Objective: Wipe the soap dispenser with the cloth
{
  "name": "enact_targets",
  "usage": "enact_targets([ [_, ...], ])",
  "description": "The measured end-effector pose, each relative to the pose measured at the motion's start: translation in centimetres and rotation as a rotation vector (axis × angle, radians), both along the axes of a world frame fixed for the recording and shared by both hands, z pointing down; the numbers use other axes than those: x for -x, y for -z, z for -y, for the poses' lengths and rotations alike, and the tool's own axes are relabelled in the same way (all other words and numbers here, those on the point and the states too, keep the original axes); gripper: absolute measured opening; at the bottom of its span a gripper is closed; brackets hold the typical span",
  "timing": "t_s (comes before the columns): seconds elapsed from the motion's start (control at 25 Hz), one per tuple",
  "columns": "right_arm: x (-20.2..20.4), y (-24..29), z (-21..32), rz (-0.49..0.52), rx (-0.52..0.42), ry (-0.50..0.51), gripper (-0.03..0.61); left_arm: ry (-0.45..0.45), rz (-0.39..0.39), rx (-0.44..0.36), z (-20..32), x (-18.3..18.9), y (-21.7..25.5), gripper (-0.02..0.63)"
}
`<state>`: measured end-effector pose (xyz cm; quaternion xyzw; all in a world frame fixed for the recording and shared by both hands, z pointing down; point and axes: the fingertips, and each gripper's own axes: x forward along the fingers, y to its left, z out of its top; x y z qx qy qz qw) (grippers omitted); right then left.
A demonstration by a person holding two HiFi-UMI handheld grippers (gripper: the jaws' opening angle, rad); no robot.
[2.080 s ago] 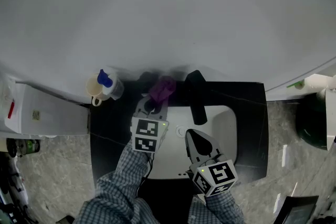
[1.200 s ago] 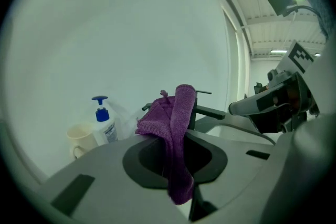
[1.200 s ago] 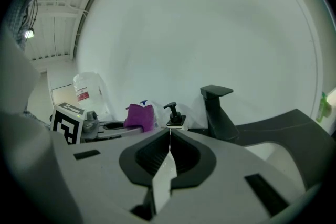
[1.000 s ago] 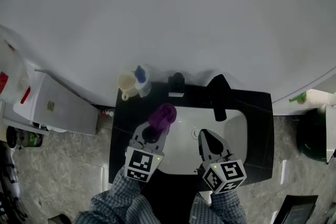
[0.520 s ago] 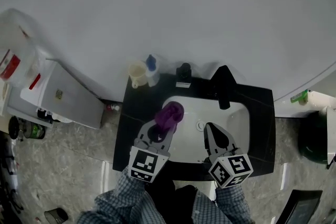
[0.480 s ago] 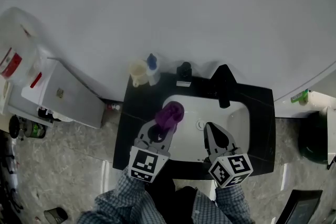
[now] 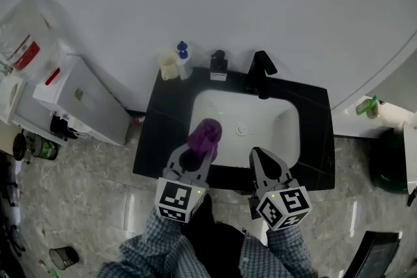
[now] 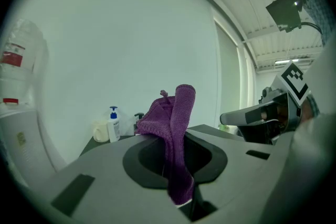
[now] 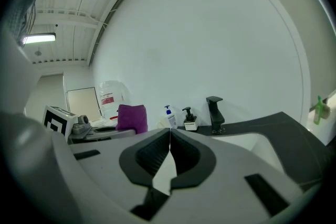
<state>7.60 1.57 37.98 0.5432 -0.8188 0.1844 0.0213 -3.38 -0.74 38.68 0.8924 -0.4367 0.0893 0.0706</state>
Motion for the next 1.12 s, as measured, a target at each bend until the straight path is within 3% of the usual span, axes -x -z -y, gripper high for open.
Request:
enact_targets([
  [0.48, 0.5, -0.4, -11.5, 0.001, -0.02, 0.087, 0.018, 0.061, -0.002, -0.009, -11.8, -0.2, 0.1, 0.057],
  [0.8, 3.4, 0.1, -13.2, 0.029, -0.021, 0.108, 0.018, 0.079, 0.015, -0.007, -14.2, 2.6, 0.7, 0.057],
  [1.12, 4.5, 1.8, -12.7, 0.038, -0.029, 0.042, 0.018, 0.011, 0.023, 0.011, -14.3, 3.8, 0.9, 0.057],
])
